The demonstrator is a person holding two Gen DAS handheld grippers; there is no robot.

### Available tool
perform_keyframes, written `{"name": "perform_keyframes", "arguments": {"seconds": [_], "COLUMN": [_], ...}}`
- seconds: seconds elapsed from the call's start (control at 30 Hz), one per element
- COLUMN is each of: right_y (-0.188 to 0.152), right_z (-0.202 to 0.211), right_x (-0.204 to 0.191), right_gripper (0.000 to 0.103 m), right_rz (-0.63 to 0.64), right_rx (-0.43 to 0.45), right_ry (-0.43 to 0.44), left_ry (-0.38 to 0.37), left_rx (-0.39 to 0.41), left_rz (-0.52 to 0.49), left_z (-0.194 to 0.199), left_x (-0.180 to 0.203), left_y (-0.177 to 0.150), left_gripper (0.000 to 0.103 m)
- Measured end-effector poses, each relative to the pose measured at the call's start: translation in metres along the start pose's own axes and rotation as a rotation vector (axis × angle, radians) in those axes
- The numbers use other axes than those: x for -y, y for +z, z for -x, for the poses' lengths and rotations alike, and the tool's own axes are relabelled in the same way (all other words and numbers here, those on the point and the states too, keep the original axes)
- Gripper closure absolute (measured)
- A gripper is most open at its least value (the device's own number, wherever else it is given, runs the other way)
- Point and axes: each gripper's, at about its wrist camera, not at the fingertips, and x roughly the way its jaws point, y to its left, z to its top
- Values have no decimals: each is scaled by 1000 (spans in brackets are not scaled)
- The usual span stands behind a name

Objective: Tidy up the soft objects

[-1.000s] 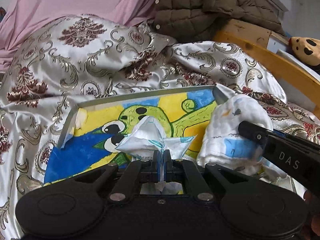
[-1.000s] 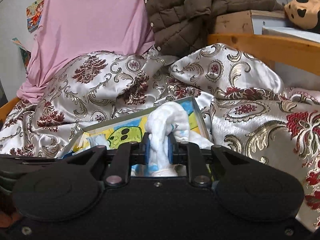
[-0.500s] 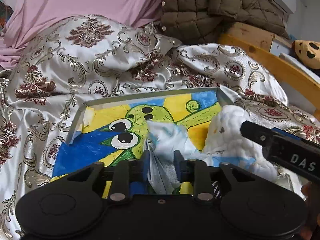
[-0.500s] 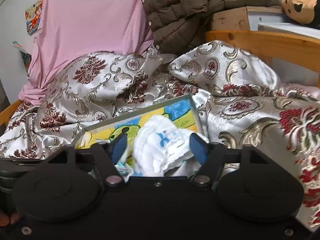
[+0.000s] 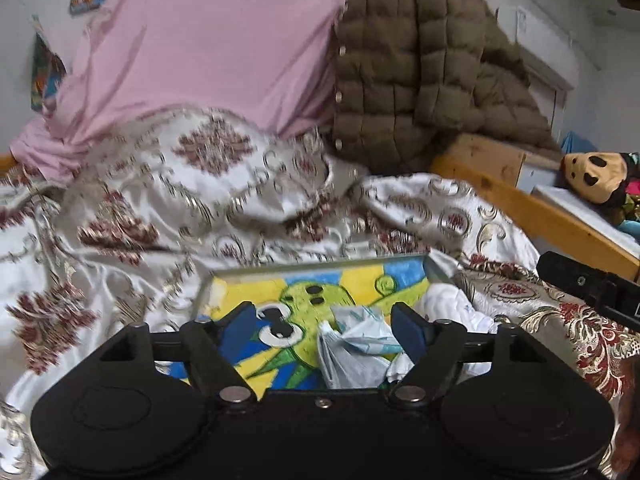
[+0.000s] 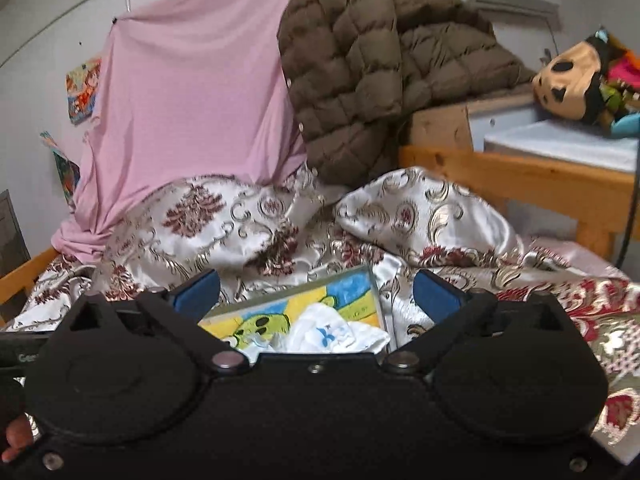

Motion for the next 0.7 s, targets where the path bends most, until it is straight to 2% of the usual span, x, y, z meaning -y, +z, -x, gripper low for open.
{"name": "perform_keyframes", "arguments": {"seconds": [0.13,0.37,0.7], "right_y": [-1,-15,-46], "right_z": [31,94,175], "right_x": [-10,-30,-55], "right_gripper": [1,1,1], "right_rz": [54,108,119], "right_rx": [66,188,267], "right_ry": [-1,-28,-42], "left_ry": [-4,-37,-53], "left_rx": [51,121,177], "left_rz": [-27,-46,-39], "left_z": [30,84,145], "left_x": [-2,-11,-31], "left_y": [-4,-18,-52], "left_gripper": [16,8,5]}}
